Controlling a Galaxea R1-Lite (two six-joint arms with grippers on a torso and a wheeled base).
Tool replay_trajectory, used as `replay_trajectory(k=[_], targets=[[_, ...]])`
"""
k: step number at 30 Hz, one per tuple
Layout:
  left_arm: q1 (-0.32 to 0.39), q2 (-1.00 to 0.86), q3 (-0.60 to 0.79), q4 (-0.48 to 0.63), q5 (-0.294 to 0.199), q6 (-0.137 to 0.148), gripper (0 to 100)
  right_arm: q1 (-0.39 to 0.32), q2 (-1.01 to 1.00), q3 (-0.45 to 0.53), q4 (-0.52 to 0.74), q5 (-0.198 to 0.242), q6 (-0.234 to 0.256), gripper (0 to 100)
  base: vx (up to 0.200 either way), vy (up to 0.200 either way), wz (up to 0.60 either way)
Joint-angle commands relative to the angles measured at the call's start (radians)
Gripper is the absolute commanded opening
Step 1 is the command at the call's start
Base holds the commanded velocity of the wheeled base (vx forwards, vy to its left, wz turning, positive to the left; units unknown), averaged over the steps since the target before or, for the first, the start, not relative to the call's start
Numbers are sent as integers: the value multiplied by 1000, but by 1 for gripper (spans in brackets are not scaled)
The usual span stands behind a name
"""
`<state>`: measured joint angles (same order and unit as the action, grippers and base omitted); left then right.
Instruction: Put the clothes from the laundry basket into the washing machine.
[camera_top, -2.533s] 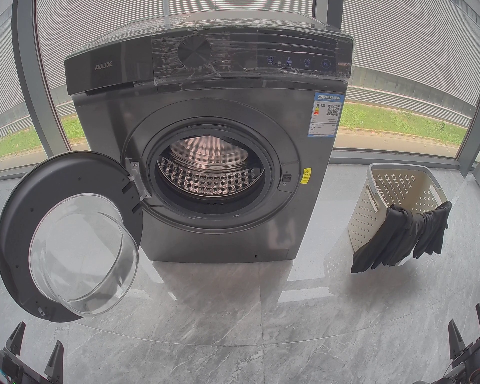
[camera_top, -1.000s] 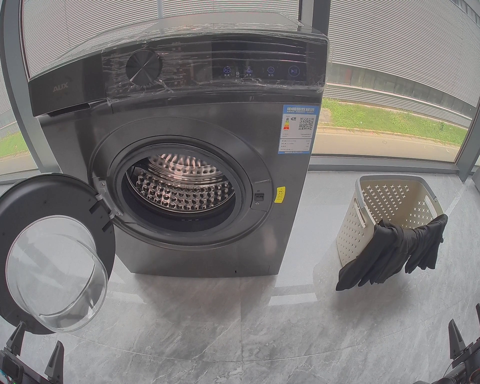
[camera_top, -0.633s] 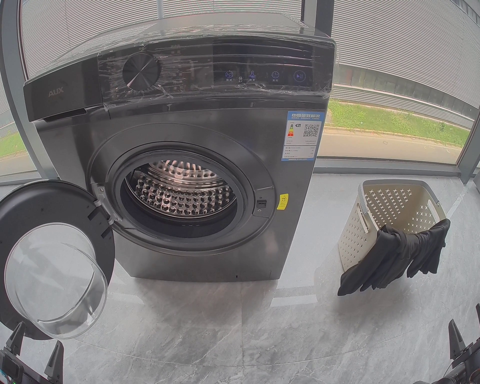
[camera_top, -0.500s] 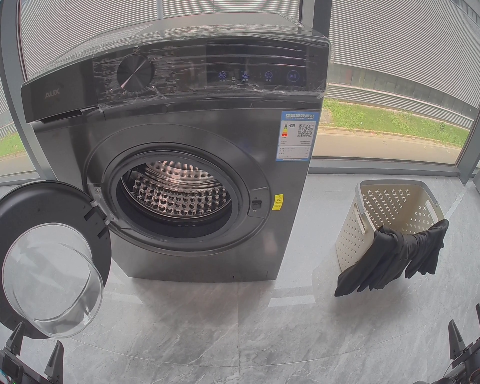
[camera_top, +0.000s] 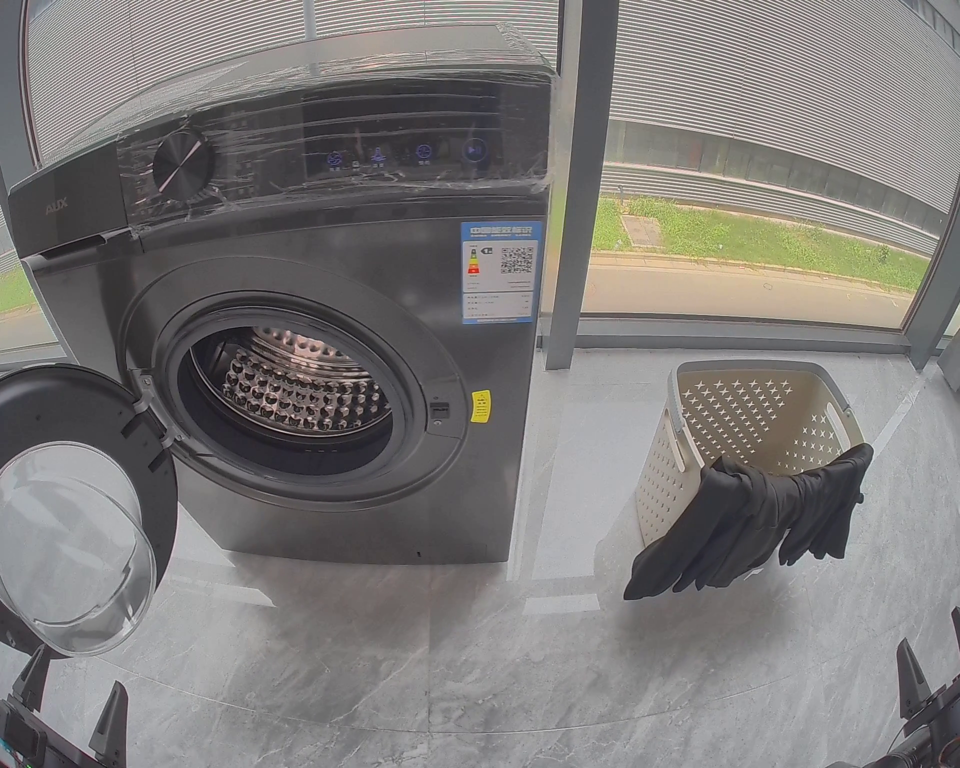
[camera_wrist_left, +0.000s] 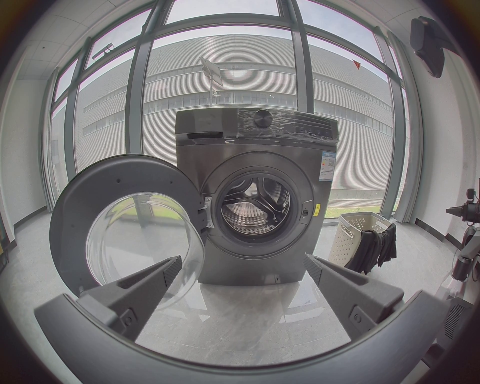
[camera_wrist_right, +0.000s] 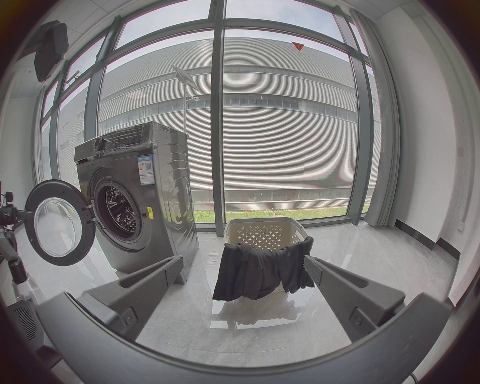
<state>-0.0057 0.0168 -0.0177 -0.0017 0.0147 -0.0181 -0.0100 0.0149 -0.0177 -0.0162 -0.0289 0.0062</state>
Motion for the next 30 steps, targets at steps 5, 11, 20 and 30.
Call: replay_trajectory(k=[5, 11, 20, 30], targets=[[0, -17, 18, -1, 1, 0, 100, -1, -15, 18, -1, 0, 0, 100, 0, -200, 0], [0, -17, 18, -1, 1, 1, 100, 1, -15, 18, -1, 0, 0, 100, 0, -200, 0], [0, -17, 18, -1, -1, 3, 100, -1, -15, 18, -1, 0, 0, 100, 0, -200, 0], [0, -17, 18, -1, -1, -2, 100, 1, -15, 18, -1, 0, 0, 100, 0, -60, 0]])
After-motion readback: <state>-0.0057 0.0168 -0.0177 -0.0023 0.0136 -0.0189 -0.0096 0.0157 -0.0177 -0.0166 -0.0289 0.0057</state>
